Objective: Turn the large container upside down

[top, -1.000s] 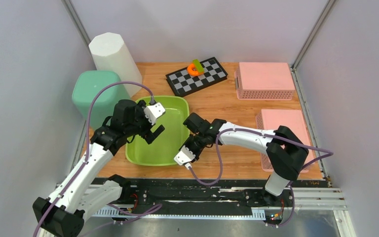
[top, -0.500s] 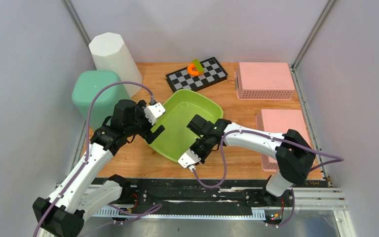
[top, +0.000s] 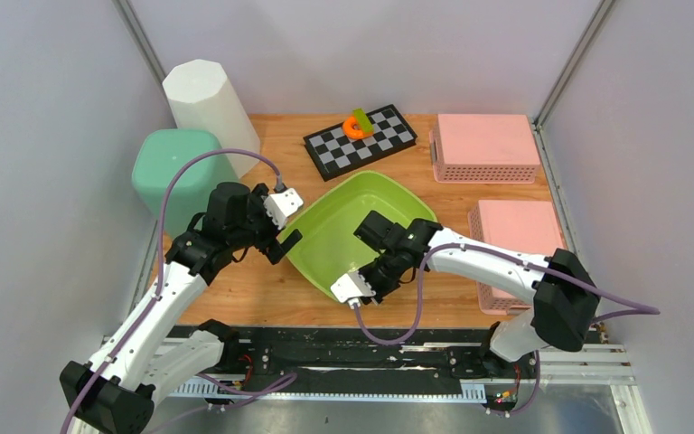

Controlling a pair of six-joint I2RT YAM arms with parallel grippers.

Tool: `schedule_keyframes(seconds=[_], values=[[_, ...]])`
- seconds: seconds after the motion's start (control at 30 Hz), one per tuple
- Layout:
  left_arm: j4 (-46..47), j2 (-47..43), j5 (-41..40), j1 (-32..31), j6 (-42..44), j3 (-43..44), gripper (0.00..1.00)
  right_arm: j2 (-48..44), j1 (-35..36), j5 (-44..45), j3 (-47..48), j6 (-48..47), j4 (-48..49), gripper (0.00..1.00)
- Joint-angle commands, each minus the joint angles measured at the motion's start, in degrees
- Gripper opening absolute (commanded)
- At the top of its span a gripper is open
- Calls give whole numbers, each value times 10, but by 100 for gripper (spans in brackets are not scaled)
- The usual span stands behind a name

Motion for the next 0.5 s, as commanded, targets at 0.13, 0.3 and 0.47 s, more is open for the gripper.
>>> schedule_keyframes(seconds=[0.13,0.3,0.47], values=[[-5,-5,31,5,7,10,100,-9,6,-40,17,103,-53,9],[-57,2,74,5,44,72,100,2,6,-50,53,139,-95,7],[-109,-4,104,5,102,148,100,16,5,-65,104,166,-149,5]])
